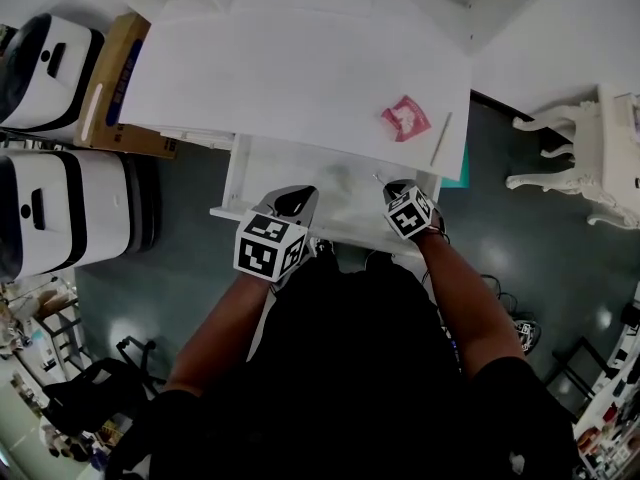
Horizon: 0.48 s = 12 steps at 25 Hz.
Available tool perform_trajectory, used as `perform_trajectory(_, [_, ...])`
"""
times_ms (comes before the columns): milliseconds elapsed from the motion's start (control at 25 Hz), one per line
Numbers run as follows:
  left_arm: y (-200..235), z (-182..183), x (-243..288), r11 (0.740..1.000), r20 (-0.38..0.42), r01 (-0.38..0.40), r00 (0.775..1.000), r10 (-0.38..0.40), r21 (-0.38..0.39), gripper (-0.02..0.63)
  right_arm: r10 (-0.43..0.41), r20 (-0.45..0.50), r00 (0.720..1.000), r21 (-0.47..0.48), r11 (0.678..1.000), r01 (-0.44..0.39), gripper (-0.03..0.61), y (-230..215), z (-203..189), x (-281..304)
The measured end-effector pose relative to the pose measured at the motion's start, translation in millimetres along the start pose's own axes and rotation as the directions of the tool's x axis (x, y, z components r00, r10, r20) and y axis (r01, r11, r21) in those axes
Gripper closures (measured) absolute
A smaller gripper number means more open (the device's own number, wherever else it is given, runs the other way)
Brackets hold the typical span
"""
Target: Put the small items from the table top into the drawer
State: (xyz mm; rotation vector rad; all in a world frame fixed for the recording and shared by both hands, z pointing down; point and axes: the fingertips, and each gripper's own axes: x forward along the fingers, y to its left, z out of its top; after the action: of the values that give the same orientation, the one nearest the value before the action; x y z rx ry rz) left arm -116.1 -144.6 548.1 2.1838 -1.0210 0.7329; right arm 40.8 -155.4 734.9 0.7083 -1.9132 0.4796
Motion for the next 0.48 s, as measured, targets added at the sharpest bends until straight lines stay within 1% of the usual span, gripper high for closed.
perform_trajectory(120, [6, -3, -6, 0.999, -0.011, -0.032, 0.999, 0.032, -0.013, 0.603, -0.014, -0.037, 0.999, 0.065, 0.998, 0.016, 0.548, -8, -13, 24])
perform_trajectory(280, [12, -9, -17, 0.997, -0.029, -0.074, 0.997, 0.073, -0.026, 0.603, -0.016, -0.052, 0.998, 0.126, 0.992, 0.023, 0.548, -11, -17, 41])
perform_trajectory(480, [15, -12, -22, 0.993, -0.033, -0.105, 0.994, 0.104, -0.053, 0.603, -0.013, -0.079, 0.997, 0.123, 0.992, 0.022, 0.546, -14, -28, 56])
